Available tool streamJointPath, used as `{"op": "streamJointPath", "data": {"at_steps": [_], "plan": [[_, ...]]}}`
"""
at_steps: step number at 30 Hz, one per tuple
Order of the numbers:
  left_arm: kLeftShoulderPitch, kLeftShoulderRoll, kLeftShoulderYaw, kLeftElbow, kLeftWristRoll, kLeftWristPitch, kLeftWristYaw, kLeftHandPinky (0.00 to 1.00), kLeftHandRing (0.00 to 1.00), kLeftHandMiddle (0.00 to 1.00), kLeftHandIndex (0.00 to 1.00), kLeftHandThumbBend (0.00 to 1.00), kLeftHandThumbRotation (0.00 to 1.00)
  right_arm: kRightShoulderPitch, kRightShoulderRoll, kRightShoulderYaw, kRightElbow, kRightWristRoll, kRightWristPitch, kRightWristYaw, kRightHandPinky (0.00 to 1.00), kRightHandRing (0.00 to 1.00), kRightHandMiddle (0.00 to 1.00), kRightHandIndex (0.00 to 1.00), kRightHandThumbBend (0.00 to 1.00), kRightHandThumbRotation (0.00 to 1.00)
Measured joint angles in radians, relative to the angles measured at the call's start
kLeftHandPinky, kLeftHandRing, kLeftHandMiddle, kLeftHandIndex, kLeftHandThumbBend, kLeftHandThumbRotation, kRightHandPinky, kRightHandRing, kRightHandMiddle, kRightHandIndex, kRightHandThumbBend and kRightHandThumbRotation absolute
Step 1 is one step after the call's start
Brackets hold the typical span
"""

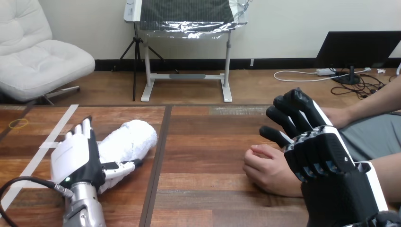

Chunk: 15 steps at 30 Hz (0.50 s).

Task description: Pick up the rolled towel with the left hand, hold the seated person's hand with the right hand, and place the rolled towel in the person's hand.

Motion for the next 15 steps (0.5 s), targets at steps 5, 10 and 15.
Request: {"op": "streamJointPath", "data": {"at_steps": [5, 10, 15], "plan": [[-0.011, -0.004, -0.017, -0.002, 0.012, 0.063, -0.01, 1.0, 1.0, 1.0, 1.0, 1.0, 0.41, -0.002, 0.0, 0.0, 0.0, 0.0, 0.0, 0.001, 0.83, 0.9, 0.91, 0.91, 1.0, 1.0], [-0.024, -0.011, -0.025, -0.005, 0.015, 0.113, -0.028, 1.0, 1.0, 1.0, 1.0, 1.0, 0.4, -0.004, 0.0, 0.0, 0.0, 0.0, 0.0, 0.001, 0.82, 0.9, 0.91, 0.91, 1.0, 1.0], [-0.04, -0.019, -0.035, -0.006, 0.015, 0.151, -0.046, 1.0, 1.0, 1.0, 1.0, 1.0, 0.39, -0.005, 0.001, 0.001, 0.0, 0.0, 0.0, 0.002, 0.81, 0.9, 0.91, 0.9, 1.0, 1.0]]}}
